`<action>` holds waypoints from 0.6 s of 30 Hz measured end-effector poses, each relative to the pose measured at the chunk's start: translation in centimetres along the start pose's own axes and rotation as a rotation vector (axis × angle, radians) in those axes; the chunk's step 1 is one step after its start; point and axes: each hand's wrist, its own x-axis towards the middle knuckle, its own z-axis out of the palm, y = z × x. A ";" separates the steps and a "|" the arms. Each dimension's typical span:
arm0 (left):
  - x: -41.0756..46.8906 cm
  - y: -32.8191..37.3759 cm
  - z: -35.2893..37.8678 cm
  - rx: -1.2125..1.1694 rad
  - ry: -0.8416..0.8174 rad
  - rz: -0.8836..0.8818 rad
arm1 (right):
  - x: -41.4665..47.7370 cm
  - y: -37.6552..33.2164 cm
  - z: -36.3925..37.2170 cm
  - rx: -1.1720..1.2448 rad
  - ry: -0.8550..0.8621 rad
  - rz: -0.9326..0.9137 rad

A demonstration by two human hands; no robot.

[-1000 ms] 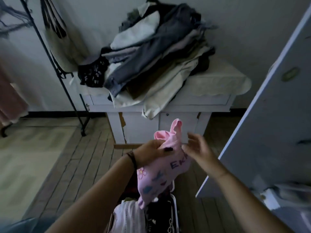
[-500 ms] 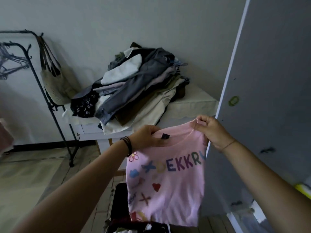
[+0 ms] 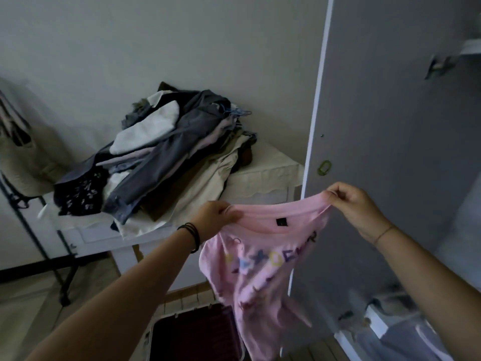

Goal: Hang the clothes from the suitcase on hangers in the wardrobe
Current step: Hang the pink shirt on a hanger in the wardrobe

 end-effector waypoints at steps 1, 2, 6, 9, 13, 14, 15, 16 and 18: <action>0.9 0.3 0.8 -0.065 0.030 0.001 | -0.1 0.6 -0.7 -0.021 0.029 0.006; 1.6 0.9 1.7 -0.147 0.052 0.007 | -0.2 1.0 -1.5 -0.042 0.063 0.012; 4.4 3.9 5.5 -0.385 0.070 0.048 | -1.1 1.4 -5.1 -0.073 0.236 0.050; 6.6 7.2 8.1 -0.470 -0.005 0.076 | -1.9 1.4 -8.7 -0.102 0.348 0.097; 8.6 12.1 11.4 -0.649 -0.129 0.088 | -3.6 2.1 -14.2 -0.178 0.442 0.162; 9.0 13.4 12.2 -0.689 -0.150 0.091 | -4.0 2.3 -15.5 -0.193 0.460 0.180; 9.5 14.7 13.0 -0.711 -0.168 0.095 | -4.4 2.6 -16.9 -0.206 0.476 0.200; 9.9 16.1 13.8 -0.725 -0.186 0.103 | -4.8 2.9 -18.2 -0.215 0.490 0.222; 11.0 18.7 15.5 -0.761 -0.230 0.132 | -5.3 3.4 -20.7 -0.233 0.494 0.270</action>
